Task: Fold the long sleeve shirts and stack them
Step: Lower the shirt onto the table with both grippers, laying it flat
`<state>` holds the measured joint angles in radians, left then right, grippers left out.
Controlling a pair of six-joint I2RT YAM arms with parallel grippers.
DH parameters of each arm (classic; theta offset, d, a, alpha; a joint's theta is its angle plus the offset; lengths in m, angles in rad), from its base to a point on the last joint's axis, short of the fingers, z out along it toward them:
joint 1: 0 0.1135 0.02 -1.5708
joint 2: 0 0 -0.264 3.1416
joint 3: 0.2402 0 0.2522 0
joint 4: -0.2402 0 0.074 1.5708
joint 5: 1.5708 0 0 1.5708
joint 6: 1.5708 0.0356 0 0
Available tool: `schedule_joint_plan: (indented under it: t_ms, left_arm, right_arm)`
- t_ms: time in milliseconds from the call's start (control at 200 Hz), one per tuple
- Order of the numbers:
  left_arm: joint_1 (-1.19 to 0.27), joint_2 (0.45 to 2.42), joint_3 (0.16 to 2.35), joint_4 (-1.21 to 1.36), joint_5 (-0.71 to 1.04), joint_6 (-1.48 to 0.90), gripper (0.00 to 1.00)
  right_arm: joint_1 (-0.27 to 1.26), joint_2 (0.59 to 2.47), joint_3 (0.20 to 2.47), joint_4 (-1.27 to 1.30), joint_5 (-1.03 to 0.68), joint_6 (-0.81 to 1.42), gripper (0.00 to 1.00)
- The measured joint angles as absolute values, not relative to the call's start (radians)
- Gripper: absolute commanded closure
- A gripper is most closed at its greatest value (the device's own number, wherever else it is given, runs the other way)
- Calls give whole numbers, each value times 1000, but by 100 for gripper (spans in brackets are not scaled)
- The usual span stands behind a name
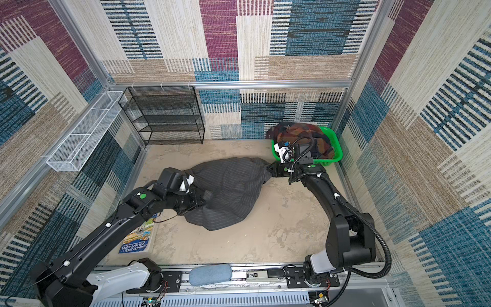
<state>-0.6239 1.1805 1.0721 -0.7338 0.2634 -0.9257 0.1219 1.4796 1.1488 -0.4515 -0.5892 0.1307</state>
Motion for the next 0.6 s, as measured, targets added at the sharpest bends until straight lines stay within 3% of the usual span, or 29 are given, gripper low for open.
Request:
schedule_joint_plan:
  t_ms: [120, 175, 260, 331, 411, 461, 601]
  left_arm:
    - [-751, 1312, 1066, -592, 260, -994, 100]
    - [-798, 1387, 1072, -522, 258, -1020, 100]
    - [-847, 1486, 1105, -457, 267, -1044, 79]
    - [-867, 1538, 1162, -447, 269, -1044, 51]
    - [-873, 1544, 1239, -477, 255, -1033, 35]
    - [-873, 1523, 1277, -516, 209, -1013, 29]
    - [-825, 1440, 1332, -678, 54, -936, 27]
  right_arm:
    - [117, 1505, 1139, -446, -500, 150, 76]
    - [117, 1512, 1147, -447, -449, 154, 62]
    - [116, 1508, 1169, -448, -375, 166, 46]
    - [115, 1480, 1179, -453, -330, 181, 41]
    - [116, 1409, 1174, -469, -297, 202, 40]
    - [118, 1353, 1158, -469, -282, 220, 40]
    - [243, 1254, 1093, -483, -230, 300, 39]
